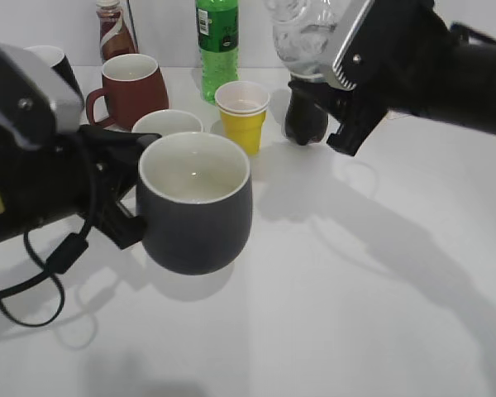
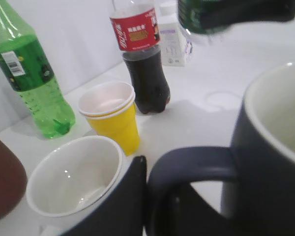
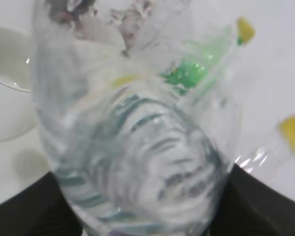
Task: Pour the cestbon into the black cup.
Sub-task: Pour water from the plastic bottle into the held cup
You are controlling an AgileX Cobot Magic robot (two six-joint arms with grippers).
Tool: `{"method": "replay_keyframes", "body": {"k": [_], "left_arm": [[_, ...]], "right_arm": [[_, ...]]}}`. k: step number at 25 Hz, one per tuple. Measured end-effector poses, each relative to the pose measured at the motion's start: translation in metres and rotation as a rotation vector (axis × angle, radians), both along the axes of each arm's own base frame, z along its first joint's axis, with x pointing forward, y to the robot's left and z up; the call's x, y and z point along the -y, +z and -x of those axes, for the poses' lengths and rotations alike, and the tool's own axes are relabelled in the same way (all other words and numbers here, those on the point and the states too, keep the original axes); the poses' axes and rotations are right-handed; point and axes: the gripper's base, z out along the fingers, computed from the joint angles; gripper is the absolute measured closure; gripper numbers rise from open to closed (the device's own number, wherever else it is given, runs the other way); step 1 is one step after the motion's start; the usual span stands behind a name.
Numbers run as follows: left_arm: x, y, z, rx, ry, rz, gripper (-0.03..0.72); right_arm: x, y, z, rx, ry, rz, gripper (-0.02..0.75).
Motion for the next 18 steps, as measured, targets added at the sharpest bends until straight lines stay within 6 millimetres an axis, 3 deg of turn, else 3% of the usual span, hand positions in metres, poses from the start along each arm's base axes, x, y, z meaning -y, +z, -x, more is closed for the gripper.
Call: {"method": "replay_keyframes", "body": {"k": [11,18], "left_arm": [[0.028,0.028,-0.010,-0.046,-0.013,-0.023,0.647],[0.031,0.037,-0.014,-0.053,-0.001,-0.022,0.647]], "right_arm": [[-0.004,0.010,-0.003,0.260,0.100,0.271,0.280],[-0.004,0.009,-0.003,0.388,0.142,0.414,0.280]]}}
